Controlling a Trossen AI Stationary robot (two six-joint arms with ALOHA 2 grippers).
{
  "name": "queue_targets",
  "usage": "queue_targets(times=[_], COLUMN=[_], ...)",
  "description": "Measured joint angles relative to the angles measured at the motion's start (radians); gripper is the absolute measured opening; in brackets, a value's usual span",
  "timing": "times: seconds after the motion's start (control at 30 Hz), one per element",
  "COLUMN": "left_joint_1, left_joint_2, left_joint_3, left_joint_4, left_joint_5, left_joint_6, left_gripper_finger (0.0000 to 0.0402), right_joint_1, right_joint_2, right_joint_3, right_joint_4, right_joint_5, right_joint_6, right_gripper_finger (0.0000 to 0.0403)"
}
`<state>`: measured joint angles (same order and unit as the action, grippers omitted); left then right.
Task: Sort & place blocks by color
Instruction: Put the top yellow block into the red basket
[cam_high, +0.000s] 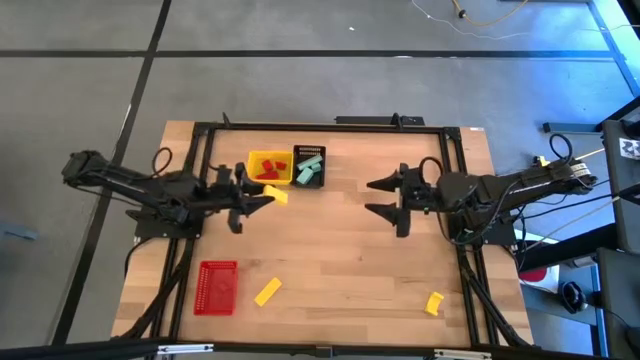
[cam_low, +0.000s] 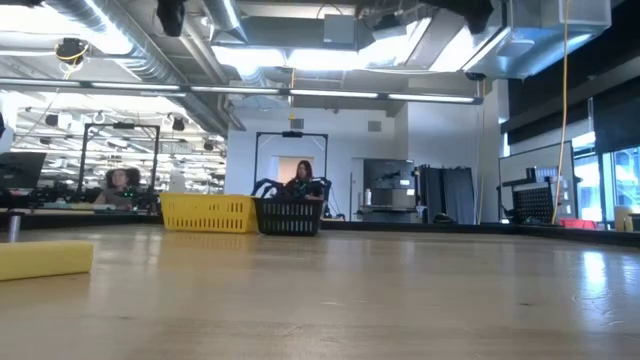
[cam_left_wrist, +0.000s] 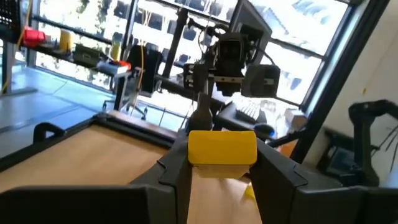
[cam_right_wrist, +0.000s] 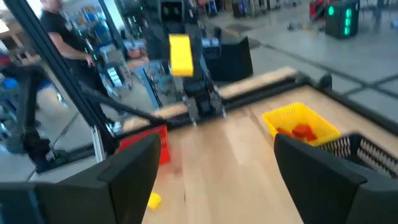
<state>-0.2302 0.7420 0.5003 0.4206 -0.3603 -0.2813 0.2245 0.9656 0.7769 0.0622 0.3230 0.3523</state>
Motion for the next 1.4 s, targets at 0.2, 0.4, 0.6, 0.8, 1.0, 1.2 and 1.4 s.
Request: queue_targets(times=[0.2, 0.4, 0.6, 0.8, 1.0, 1.2, 1.4], left_joint_1=[0.0, 0.001, 0.001, -0.005, -0.11, -0.375, -0.612], left_joint_2=[-0.038, -0.038, -0.038, -0.036, 0.071, 0.224, 0.368], left_joint_3=[-0.01, -0.01, -0.01, 0.09, 0.317, 0.36, 0.298], left_joint_4=[0.009, 0.009, 0.008, -0.316, -0.962, -1.202, -1.157], left_joint_5=[-0.005, -0.017, -0.017, 0.102, 0.288, 0.438, 0.458], left_joint_6=[0.015, 0.029, 0.031, -0.072, -0.402, -0.695, -0.85], left_gripper_finger=[0.0119, 0.0119, 0.0119, 0.0119, 0.0119, 0.0119, 0.0119], right_joint_1=[0.0, 0.0, 0.0, 0.0, 0.0, 0.0, 0.0], right_joint_2=[0.0, 0.0, 0.0, 0.0, 0.0, 0.0, 0.001], right_joint_3=[0.0, 0.0, 0.0, 0.0, 0.0, 0.0, 0.0], right_joint_4=[0.035, 0.027, 0.023, 0.01, -0.001, -0.044, -0.065], right_joint_5=[0.0, 0.0, -0.001, -0.001, -0.001, -0.001, -0.001], right_joint_6=[-0.02, -0.021, -0.021, -0.021, -0.021, -0.021, -0.021], right_gripper_finger=[0.0314, 0.0314, 0.0314, 0.0314, 0.0314, 0.0314, 0.0314])
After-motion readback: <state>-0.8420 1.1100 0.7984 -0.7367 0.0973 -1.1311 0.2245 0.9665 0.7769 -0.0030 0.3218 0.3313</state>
